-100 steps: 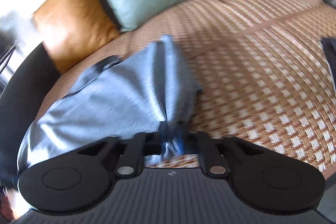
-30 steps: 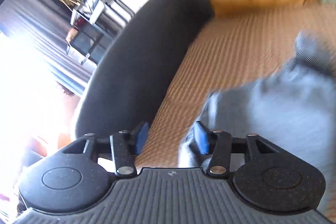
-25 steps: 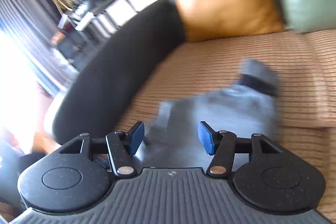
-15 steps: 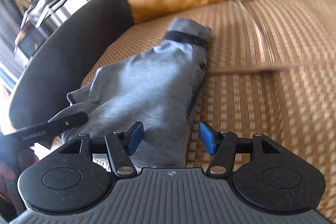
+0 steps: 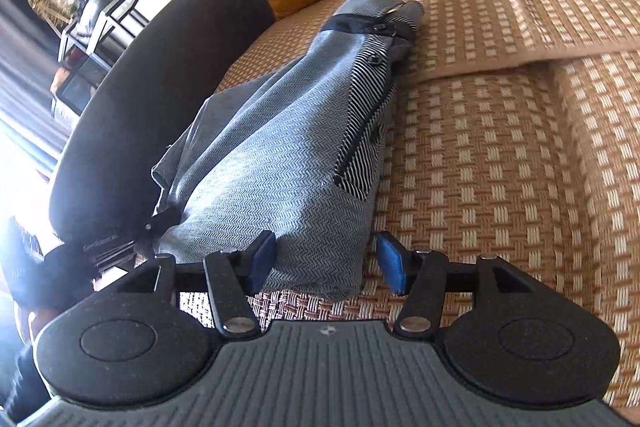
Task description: Fold clothes
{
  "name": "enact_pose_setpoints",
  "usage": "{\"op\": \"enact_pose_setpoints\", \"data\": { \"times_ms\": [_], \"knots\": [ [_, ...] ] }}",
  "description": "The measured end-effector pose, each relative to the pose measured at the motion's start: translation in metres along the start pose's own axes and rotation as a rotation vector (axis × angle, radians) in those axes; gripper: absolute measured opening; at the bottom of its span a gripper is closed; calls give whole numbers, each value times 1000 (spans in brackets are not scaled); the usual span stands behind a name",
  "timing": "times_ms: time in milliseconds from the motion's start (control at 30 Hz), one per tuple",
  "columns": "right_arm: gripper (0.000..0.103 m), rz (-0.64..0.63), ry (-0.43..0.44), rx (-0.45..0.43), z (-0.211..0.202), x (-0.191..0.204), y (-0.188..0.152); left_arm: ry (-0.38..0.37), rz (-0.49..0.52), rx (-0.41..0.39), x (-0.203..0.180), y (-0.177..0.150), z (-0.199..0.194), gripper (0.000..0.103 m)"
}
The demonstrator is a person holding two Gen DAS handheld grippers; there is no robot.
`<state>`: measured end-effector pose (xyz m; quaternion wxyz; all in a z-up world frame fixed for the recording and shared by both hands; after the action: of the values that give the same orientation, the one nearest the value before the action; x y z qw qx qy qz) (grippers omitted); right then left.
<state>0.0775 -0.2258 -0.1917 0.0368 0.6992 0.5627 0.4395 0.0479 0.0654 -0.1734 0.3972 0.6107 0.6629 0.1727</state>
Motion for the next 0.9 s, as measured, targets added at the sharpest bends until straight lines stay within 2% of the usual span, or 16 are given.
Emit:
{"op": "enact_pose_setpoints", "data": {
  "times_ms": [33,67,100,167,200,333,500,567,633,667,700,767,833,867,900],
  "knots": [
    [62,-4,-3,-7,-2,0,2,21,10,-11,3,3,-5,66],
    [62,-8,-6,-14,-5,0,4,44,20,-31,9,7,-13,68],
    [62,-11,-9,-21,-7,0,5,45,10,-48,11,14,-20,68],
    [62,-19,-15,-35,-11,1,9,46,-10,-82,16,26,-34,53],
    [62,-23,-18,-42,-14,1,11,29,-15,-101,13,34,-39,52],
    [62,-33,-18,-52,-11,7,15,-37,65,-139,-29,63,-43,52],
    [62,-23,-14,-61,-6,14,11,-161,151,-91,-79,68,0,52],
    [61,-33,-17,-53,-5,15,9,-121,214,-32,-82,58,28,31],
    [61,-44,-21,-51,-4,15,8,-20,243,37,-65,46,56,29],
    [61,-49,-23,-49,-3,15,8,1,227,49,-55,43,64,14],
    [61,-46,-24,-50,-3,14,8,21,211,60,-45,39,72,12],
    [61,-37,-31,-45,-1,10,8,16,149,69,-36,39,78,12],
    [61,-28,-37,-38,0,6,8,17,147,67,-39,41,77,15],
    [61,-24,-40,-35,1,5,8,18,156,65,-42,42,75,33],
    [61,-21,-42,-36,0,3,9,20,164,62,-45,43,74,36]
  ]
}}
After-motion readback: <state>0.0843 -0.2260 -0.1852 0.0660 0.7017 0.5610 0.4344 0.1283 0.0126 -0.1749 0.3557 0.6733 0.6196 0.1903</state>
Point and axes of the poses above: each gripper's, at about its wrist camera, not at the fingertips, and z roughly the way its jaws point, x to its left, y to its top, the point moved 8 cm from there along z, roughly the way its jaws point, and after that the axes turned 4 degrees about -x, right-handed, at the moved point
